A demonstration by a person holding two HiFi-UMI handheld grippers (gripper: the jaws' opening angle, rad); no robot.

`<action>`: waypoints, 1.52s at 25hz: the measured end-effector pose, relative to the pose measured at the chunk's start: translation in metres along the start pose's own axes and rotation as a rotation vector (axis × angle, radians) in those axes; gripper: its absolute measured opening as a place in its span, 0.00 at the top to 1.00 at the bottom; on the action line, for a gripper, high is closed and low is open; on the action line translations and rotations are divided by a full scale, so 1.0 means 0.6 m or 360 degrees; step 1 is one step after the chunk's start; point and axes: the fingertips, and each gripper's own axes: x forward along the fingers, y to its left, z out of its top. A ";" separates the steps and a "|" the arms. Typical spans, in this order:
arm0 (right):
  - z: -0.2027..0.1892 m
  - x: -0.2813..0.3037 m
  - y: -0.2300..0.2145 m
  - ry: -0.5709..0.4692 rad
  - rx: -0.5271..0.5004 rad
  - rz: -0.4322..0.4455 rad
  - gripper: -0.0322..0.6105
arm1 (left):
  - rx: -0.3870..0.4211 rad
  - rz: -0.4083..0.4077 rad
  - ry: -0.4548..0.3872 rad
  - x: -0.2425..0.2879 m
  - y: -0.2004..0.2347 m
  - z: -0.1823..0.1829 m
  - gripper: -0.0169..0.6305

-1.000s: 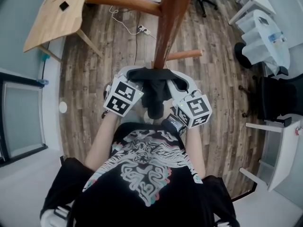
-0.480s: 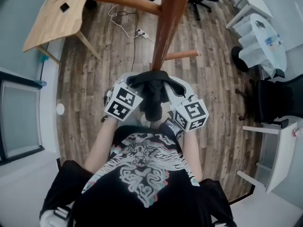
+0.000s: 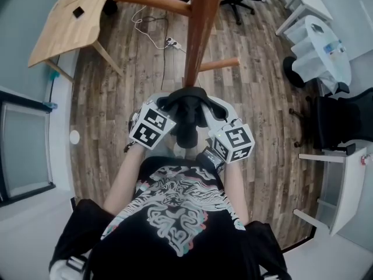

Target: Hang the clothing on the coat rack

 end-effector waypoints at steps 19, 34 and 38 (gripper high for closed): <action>-0.004 0.004 0.005 -0.0006 0.0068 -0.0047 0.86 | -0.0006 -0.0165 -0.0019 -0.017 -0.016 -0.005 0.82; 0.038 -0.030 0.032 -0.0061 0.0086 -0.0258 0.82 | 0.0085 -0.0307 -0.0114 -0.072 -0.012 0.002 0.70; 0.037 -0.047 0.055 -0.0058 0.0067 -0.0327 0.82 | 0.0099 -0.0288 -0.0147 -0.101 -0.011 -0.007 0.70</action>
